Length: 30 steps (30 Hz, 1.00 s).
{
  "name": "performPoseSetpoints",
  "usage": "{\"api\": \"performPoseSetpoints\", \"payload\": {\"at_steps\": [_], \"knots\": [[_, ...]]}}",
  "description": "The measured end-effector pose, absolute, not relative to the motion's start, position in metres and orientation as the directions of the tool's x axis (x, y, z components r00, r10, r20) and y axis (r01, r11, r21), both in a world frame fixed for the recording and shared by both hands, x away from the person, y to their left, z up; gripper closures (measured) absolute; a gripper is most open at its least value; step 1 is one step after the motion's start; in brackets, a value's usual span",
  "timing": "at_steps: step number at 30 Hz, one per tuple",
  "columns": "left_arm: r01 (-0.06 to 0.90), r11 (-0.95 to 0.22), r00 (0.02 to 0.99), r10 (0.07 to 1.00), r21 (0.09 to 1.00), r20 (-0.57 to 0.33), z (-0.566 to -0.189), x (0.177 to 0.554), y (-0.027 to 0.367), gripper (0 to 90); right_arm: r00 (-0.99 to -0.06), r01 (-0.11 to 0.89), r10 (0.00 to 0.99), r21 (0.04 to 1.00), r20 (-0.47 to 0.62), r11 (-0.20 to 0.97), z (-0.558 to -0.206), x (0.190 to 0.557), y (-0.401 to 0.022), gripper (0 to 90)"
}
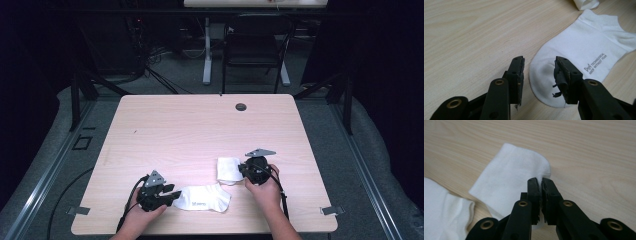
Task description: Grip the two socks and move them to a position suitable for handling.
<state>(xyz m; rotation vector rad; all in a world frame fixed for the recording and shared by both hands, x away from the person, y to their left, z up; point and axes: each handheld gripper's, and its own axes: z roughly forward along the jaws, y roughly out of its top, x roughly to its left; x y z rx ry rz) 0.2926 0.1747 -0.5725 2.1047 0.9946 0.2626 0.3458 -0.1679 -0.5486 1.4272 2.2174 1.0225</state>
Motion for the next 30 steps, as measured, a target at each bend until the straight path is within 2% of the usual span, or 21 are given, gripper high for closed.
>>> {"api": "performPoseSetpoints", "payload": {"at_steps": [9, 23, 30], "knots": [[0.567, -0.383, 0.67, 0.729, 0.729, -0.138, -0.571, 0.294, 0.178, 59.0, -0.502, 0.619, 0.859, 0.735, 0.1, 0.277, -0.524, 0.347, -0.145, 85.6], [0.568, -0.368, 0.663, 0.734, 0.736, -0.144, -0.568, 0.297, 0.181, 58.9, -0.564, 0.608, 0.822, 0.717, 0.086, 0.342, -0.498, 0.355, -0.098, 85.2], [0.575, -0.361, 0.654, 0.742, 0.734, -0.147, -0.568, 0.301, 0.184, 58.9, -0.592, 0.614, 0.8, 0.698, 0.097, 0.37, -0.505, 0.36, -0.075, 84.1]]}}
